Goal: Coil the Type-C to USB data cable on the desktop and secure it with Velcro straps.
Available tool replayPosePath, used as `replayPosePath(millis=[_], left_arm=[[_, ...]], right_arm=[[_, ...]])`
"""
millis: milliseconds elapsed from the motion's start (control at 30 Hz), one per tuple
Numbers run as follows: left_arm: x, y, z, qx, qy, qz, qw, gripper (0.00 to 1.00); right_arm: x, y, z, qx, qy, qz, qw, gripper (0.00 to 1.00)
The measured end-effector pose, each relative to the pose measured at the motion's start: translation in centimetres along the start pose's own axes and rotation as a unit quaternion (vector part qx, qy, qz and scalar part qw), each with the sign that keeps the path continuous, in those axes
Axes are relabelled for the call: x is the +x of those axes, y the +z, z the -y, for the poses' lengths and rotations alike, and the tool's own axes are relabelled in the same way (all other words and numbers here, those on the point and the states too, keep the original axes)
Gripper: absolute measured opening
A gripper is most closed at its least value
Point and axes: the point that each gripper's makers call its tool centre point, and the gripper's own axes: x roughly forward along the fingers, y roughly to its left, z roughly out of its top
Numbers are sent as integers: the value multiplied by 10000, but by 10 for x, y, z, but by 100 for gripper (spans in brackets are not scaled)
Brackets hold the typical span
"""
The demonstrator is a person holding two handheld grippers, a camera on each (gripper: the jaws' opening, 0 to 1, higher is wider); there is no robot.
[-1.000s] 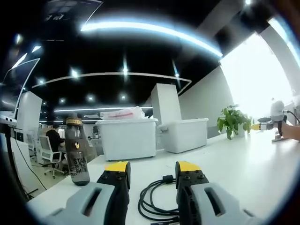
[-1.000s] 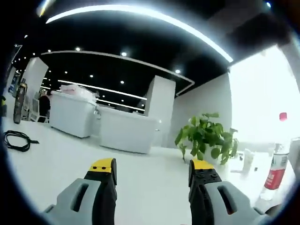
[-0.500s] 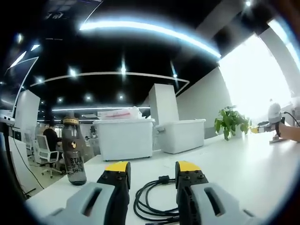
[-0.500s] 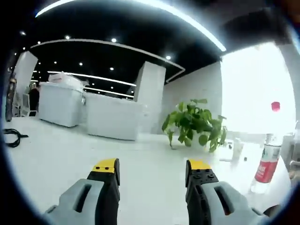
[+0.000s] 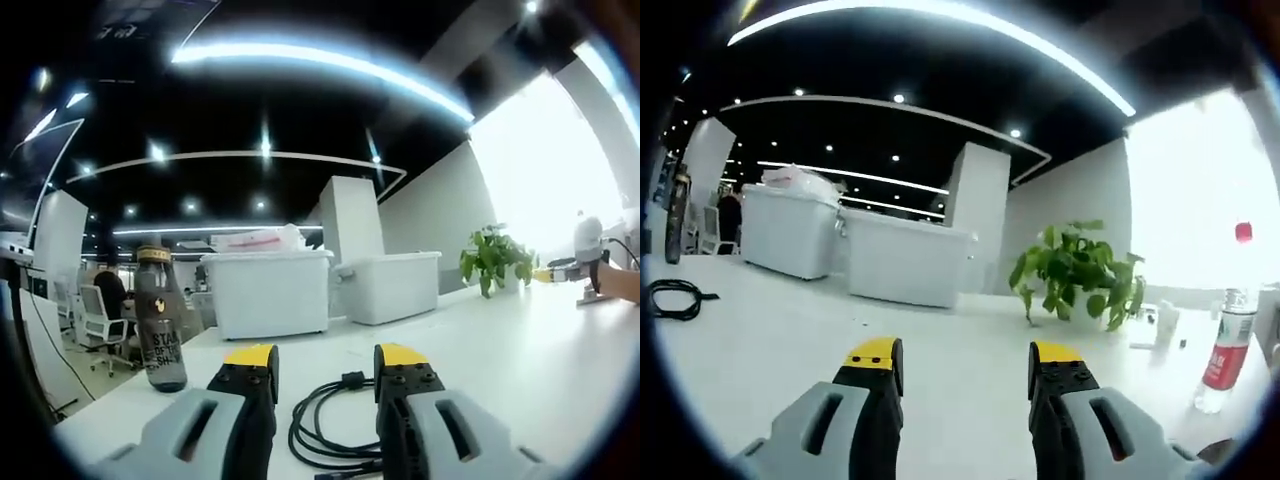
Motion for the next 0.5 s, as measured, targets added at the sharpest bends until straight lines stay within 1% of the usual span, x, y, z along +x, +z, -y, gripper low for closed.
replayPosePath(millis=[33,100,167,200,233,267,300,367,400,433,467,500], left_arm=[[0,0,0,-4,6,-5,10000,40],[0,-1,-1,-12,17,-12,10000,40],[0,-1,-2,-11,31,-17,10000,40],[0,-1,-3,-5,56,-21,10000,40],[0,-2,-5,25,102,-42,9999,40],[0,-2,-8,64,154,-52,9998,40],[0,-3,-11,91,208,-58,9997,40],[1,-7,-17,110,306,-116,9994,40],[1,-10,-20,108,367,-166,9991,40],[1,-12,-24,94,436,-202,9988,40],[1,-15,-26,82,475,-245,9985,40],[1,-19,-28,44,494,-315,9983,40]], right_arm=[[0,1,-2,50,56,35,10000,49],[-2,9,-12,225,217,205,9993,49],[-4,16,-26,350,433,365,9978,49],[-5,18,-32,423,521,394,9970,49],[-6,19,-40,598,647,392,9953,49],[-8,21,-52,782,836,372,9927,50],[-11,28,-66,1089,1057,421,9875,51],[-17,38,-82,1498,1243,459,9798,51],[-21,47,-96,1747,1462,521,9723,52],[-25,52,-105,1864,1596,524,9680,52],[-28,56,-113,1891,1710,532,9655,52],[-30,59,-120,1831,1808,578,9646,52]])
